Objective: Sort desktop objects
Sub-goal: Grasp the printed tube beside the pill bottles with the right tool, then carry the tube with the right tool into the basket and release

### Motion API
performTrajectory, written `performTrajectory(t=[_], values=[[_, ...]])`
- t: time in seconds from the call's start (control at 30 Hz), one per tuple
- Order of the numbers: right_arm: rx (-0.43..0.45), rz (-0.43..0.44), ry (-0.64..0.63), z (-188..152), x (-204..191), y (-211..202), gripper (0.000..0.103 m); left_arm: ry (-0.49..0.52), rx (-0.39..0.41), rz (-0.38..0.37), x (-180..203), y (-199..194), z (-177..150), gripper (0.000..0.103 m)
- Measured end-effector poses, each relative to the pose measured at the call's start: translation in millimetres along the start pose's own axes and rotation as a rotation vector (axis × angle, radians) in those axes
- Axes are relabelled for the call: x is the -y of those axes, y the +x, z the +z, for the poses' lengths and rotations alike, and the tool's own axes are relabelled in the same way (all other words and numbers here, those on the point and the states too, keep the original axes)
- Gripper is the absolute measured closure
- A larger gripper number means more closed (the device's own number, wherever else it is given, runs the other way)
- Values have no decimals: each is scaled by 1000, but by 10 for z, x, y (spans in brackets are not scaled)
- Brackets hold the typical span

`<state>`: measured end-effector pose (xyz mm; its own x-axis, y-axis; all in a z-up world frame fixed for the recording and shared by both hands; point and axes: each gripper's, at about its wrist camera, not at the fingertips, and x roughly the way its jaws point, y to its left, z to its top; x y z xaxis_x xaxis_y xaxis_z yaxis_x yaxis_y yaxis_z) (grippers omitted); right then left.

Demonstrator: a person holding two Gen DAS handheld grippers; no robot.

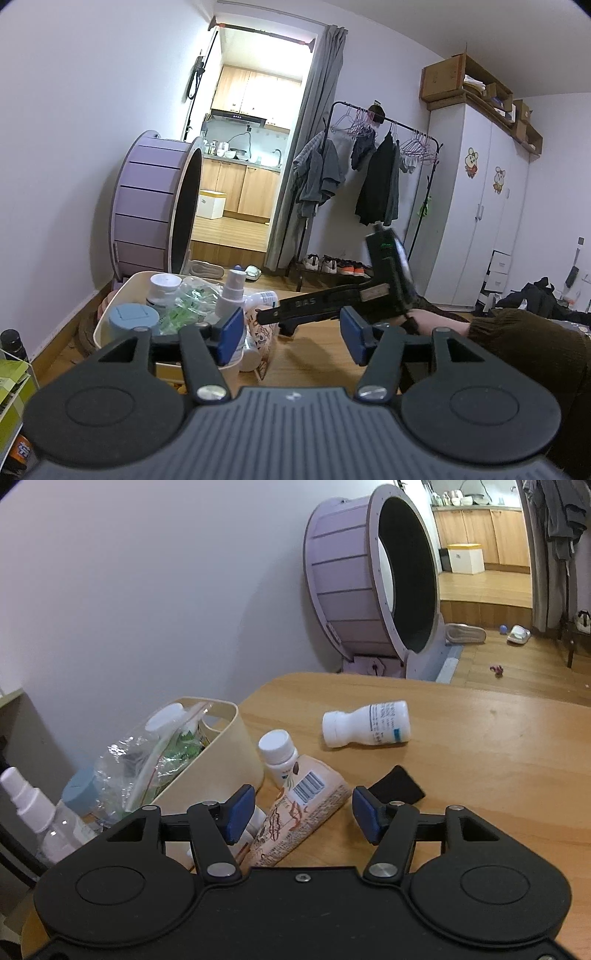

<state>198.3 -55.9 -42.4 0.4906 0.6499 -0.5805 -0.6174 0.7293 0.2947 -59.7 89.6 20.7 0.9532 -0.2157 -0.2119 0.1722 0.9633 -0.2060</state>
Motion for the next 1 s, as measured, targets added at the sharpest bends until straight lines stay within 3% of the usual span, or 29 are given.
performTrajectory(t=[0.17, 0.23, 0.33, 0.67, 0.87, 1.0], values=[[-34, -38, 32, -18, 7, 148, 47, -4, 4, 3, -3, -14, -1, 46], [-39, -24, 56, -30, 37, 174, 60, -5, 4, 4, -5, -13, 0, 46], [-44, -9, 70, -58, 70, 124, 68, -5, 5, 5, -7, -14, 1, 46], [72, 0, 99, -211, 236, -590, 70, -4, 11, 4, 39, -12, 7, 46], [158, 81, 32, 0, -4, -923, 70, -14, 35, 11, 43, -43, 21, 46], [167, 143, -41, 206, -284, -862, 70, -24, 48, 16, 15, -76, 32, 46]])
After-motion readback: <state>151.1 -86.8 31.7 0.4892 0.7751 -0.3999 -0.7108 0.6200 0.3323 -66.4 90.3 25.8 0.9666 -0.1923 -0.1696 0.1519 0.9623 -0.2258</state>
